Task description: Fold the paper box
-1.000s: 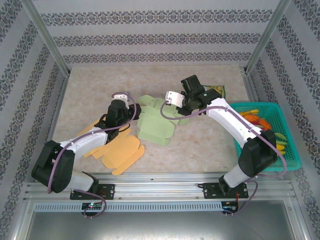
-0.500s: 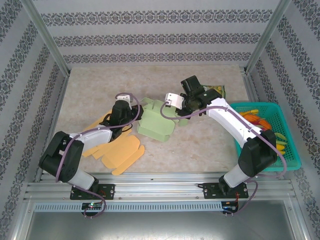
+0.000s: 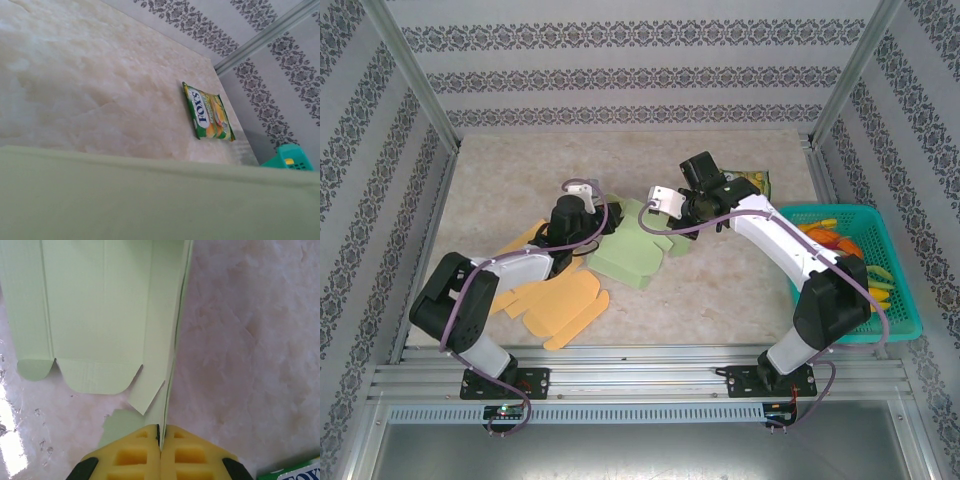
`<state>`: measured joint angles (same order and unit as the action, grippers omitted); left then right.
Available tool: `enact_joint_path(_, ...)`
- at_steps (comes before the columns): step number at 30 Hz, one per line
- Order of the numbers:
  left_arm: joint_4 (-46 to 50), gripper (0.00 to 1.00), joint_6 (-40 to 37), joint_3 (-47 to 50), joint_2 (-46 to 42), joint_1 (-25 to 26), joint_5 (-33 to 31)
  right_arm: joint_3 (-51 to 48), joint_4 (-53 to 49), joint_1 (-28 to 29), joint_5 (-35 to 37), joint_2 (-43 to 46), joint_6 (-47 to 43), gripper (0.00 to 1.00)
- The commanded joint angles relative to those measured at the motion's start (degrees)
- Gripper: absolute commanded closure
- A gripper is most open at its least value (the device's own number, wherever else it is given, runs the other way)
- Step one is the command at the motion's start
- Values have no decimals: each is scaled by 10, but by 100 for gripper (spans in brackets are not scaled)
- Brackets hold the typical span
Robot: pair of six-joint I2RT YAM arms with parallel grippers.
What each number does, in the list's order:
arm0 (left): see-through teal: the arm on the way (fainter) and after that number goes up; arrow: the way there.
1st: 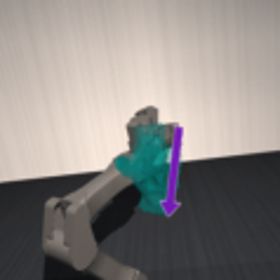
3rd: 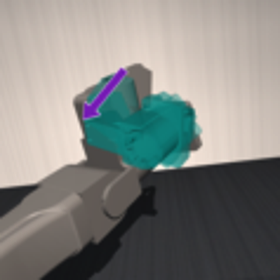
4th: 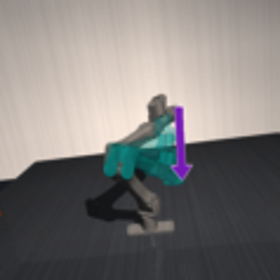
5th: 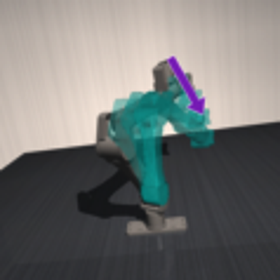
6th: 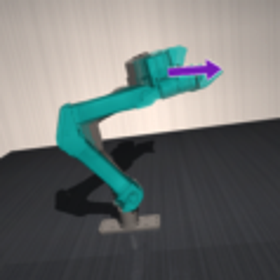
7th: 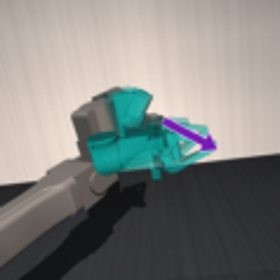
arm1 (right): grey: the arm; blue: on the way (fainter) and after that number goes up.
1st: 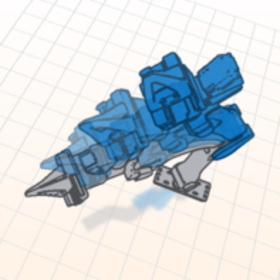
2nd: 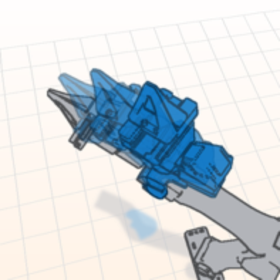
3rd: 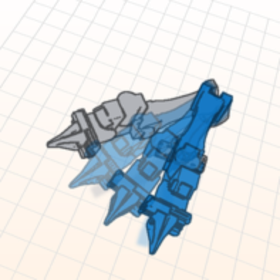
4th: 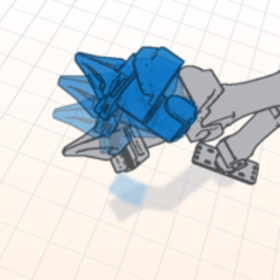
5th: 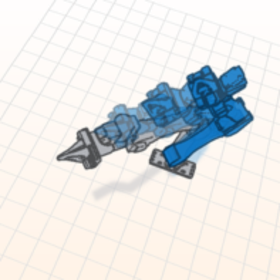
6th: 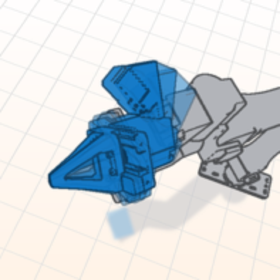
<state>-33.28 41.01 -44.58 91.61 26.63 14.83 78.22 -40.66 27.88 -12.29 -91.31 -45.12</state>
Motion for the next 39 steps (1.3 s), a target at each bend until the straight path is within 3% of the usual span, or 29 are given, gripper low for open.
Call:
enact_joint_path(1, -44, 81, 17, -2, 3, 6, 22, -3, 6, -7, -31, -13, 11, 100)
enact_joint_path(4, -2, 81, -3, 15, -39, 6, 3, -1, 11, -20, -6, -17, 14, 100)
enact_joint_path(10, 126, 80, -63, 65, -163, 6, -119, 20, 9, -38, 59, -19, -3, 100)
enact_joint_path(18, 150, 78, -83, 146, -275, 1, -182, 64, -24, -41, 103, -78, -88, 100)
enact_joint_path(29, 118, 74, -86, 160, -248, -2, -161, 94, 57, -22, 194, -174, -116, 100)
enact_joint_path(35, 112, 73, -100, 126, -190, -4, -158, 42, 158, -6, 231, -159, -142, 100)
enact_joint_path(39, 63, 73, -111, 110, -125, -9, -107, -25, 265, -4, 228, -128, -163, 100)
